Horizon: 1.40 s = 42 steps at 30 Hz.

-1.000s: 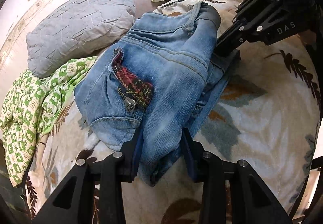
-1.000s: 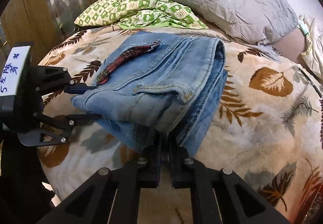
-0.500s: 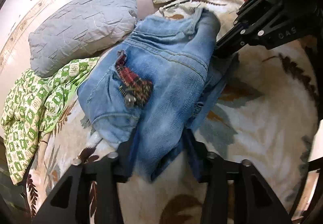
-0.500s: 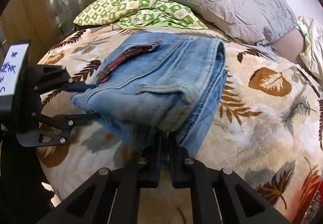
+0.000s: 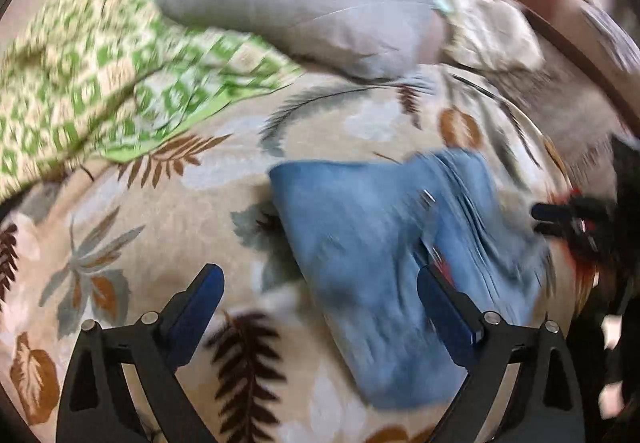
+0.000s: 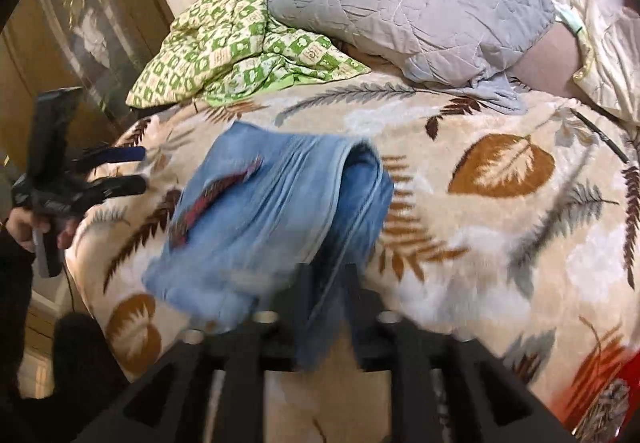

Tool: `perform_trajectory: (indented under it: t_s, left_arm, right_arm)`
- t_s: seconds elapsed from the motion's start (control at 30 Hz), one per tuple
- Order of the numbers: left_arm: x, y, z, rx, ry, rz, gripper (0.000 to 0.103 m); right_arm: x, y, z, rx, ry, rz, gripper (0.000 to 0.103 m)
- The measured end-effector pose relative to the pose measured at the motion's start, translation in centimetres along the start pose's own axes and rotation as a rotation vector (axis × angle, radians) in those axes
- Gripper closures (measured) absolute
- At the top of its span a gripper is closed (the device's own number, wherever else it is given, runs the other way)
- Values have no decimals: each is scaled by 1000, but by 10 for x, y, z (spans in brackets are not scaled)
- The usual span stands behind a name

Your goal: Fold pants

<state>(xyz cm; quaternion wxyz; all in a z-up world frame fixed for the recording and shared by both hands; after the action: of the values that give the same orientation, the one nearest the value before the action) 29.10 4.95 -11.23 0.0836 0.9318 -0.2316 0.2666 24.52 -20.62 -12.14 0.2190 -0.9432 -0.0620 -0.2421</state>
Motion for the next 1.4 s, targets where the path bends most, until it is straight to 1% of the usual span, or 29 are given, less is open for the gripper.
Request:
perform_trajectory:
  t_s: [0.03, 0.07, 0.13, 0.17, 0.2, 0.23, 0.27, 0.33, 0.4, 0.43, 0.5, 0.53, 0.57, 0.6, 0.63, 0.67, 0.7, 0.77, 0.83, 0.87, 0.9, 0.93, 1.0, 1.07, 1.1, 1.17, 1.2, 1.3, 1.4]
  left_arm:
    - [3, -4, 5, -14, -19, -33, 6]
    - [7, -11, 12, -28, -43, -71, 6]
    - [19, -26, 30, -70, -76, -153, 6]
    - [23, -31, 38, -88, -90, -183, 6]
    - [27, -37, 49, -116, -111, -230, 6]
    - [29, -41, 57, -137, -127, -257, 6]
    - [32, -42, 64, -157, -142, -278, 6]
    - [35, -44, 80, -187, -172, -297, 6]
    - [36, -43, 93, -217, -197, -312, 6]
    - [36, -41, 98, -239, -206, -311, 6]
    - [36, -40, 108, -233, -220, -296, 6]
    - [37, -40, 111, -235, -222, -297, 7]
    - [37, -39, 114, -252, -220, -304, 17]
    - [39, -36, 116, -277, -212, -306, 27]
    - [40, -34, 117, -287, -208, -295, 48]
    - [42, -31, 117, -272, -209, -267, 52]
    - [43, -27, 116, -260, -212, -223, 55]
    - [46, -23, 111, -260, -202, -174, 63]
    - [50, -23, 103, -287, -172, -170, 69]
    - [50, -23, 100, -298, -157, -171, 72]
    - [51, -24, 99, -306, -141, -171, 73]
    - [48, -27, 102, -293, -148, -174, 74]
    - [37, -30, 121, -211, -221, -138, 74]
    - [37, -28, 126, -191, -218, -130, 75]
    - [39, -29, 122, -210, -202, -157, 75]
    - [37, -34, 118, -245, -179, -178, 76]
    - [33, -38, 122, -252, -192, -193, 76]
    - [33, -36, 125, -238, -189, -180, 75]
    - [32, -38, 125, -233, -184, -180, 71]
  right_arm:
    - [6, 1, 2, 3, 5, 18, 31]
    - [17, 5, 3, 14, 18, 56, 11]
    - [35, 11, 5, 80, 35, 142, 11]
    - [45, 16, 9, 137, 13, 205, 11]
    - [53, 20, 12, 176, 0, 261, 11]
    - [64, 27, 17, 223, -13, 345, 11]
    - [71, 31, 21, 261, -29, 397, 11]
    - [82, 36, 35, 327, -90, 487, 11]
    - [86, 36, 58, 373, -185, 551, 12]
    - [86, 34, 68, 382, -220, 571, 13]
    - [85, 26, 87, 427, -277, 586, 23]
    - [86, 23, 94, 446, -291, 593, 29]
    - [87, 18, 102, 466, -296, 596, 36]
    - [87, 15, 107, 473, -297, 594, 40]
    - [88, 10, 115, 475, -306, 584, 53]
    - [87, 9, 119, 463, -308, 574, 70]
    - [87, 6, 125, 445, -304, 551, 79]
    - [88, 5, 128, 425, -277, 515, 88]
    - [88, 10, 129, 398, -251, 481, 94]
    - [85, 16, 129, 372, -240, 470, 94]
    - [83, 22, 130, 359, -234, 469, 94]
    - [79, 28, 132, 345, -229, 472, 94]
    - [72, 35, 132, 350, -228, 481, 94]
    - [69, 33, 132, 334, -216, 473, 95]
    - [69, 33, 131, 318, -208, 465, 95]
    - [70, 34, 130, 304, -203, 458, 95]
    - [70, 35, 130, 305, -202, 454, 95]
    - [70, 35, 134, 303, -196, 453, 94]
    - [70, 37, 135, 305, -191, 459, 95]
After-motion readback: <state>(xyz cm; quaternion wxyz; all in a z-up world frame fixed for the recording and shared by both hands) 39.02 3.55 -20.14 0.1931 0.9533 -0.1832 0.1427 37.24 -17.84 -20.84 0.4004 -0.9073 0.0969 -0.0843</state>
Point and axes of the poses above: each gripper's, at about its wrist camera, not at the fingertips, and z roughly the way its jaws point, y to its right, x to its top, the point moved 7 cm from there along z, roughly the way its jaws point, and after that the axes turned 15 degrees about z, right-handed, at the moved point
